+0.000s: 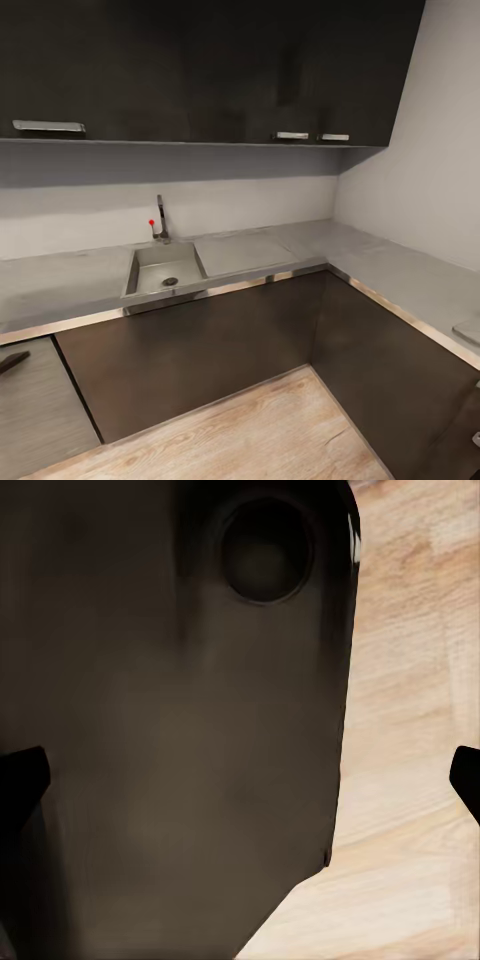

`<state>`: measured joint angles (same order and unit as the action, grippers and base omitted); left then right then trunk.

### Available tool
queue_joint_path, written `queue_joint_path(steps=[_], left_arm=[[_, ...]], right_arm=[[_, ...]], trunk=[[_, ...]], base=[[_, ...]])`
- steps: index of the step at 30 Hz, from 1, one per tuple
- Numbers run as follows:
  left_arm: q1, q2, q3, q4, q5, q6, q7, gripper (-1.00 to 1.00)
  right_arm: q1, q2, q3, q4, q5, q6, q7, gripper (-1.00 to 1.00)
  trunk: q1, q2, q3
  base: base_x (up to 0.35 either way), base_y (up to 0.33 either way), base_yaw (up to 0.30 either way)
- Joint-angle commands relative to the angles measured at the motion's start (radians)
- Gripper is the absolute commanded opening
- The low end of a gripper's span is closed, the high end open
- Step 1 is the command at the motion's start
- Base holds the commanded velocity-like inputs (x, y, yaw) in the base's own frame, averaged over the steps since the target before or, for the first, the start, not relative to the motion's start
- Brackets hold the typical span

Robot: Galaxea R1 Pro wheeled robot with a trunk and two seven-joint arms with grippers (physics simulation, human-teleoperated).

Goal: Put the three can of soda from the living room inside the tash can in the kitchen.

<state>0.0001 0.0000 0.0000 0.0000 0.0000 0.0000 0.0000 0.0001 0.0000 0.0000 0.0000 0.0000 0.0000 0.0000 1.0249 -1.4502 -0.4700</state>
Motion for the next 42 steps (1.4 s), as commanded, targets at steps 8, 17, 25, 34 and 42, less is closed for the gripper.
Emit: queue_joint_path(steps=[8,17,25,34,42], left_arm=[[0.0,-0.002,-0.007,-0.002,-0.003,-0.008,-0.011,1.0],[0.0,-0.002,-0.007,-0.002,-0.003,-0.008,-0.011,1.0],[0.0,-0.002,-0.007,-0.002,-0.003,-0.008,-0.011,1.0],[-0.006,0.016,-0.007,-0.018,-0.003,-0.047,-0.011,1.0],[-0.009,0.018,-0.007,-0.099,-0.002,-0.098,-0.012,1.0]], right_arm=[[-0.002,0.003,-0.007,-0.001,-0.006,-0.003,0.026,1.0],[-0.002,0.003,-0.007,-0.001,-0.006,-0.003,0.026,1.0],[-0.002,0.003,-0.007,-0.001,-0.006,-0.003,0.026,1.0],[0.0,-0.033,-0.011,-0.026,-0.004,-0.042,0.029,1.0],[0.0,-0.048,-0.012,-0.106,-0.004,-0.159,0.029,1.0]], trunk=[[0.0,0.0,0.0],[0.0,0.0,0.0],[0.0,0.0,0.0],[0.0,0.0,0.0],[0.0,0.0,0.0]], base=[[0.0,0.0,0.0],[0.0,0.0,0.0],[0.0,0.0,0.0],[0.0,0.0,0.0],[0.0,0.0,0.0]])
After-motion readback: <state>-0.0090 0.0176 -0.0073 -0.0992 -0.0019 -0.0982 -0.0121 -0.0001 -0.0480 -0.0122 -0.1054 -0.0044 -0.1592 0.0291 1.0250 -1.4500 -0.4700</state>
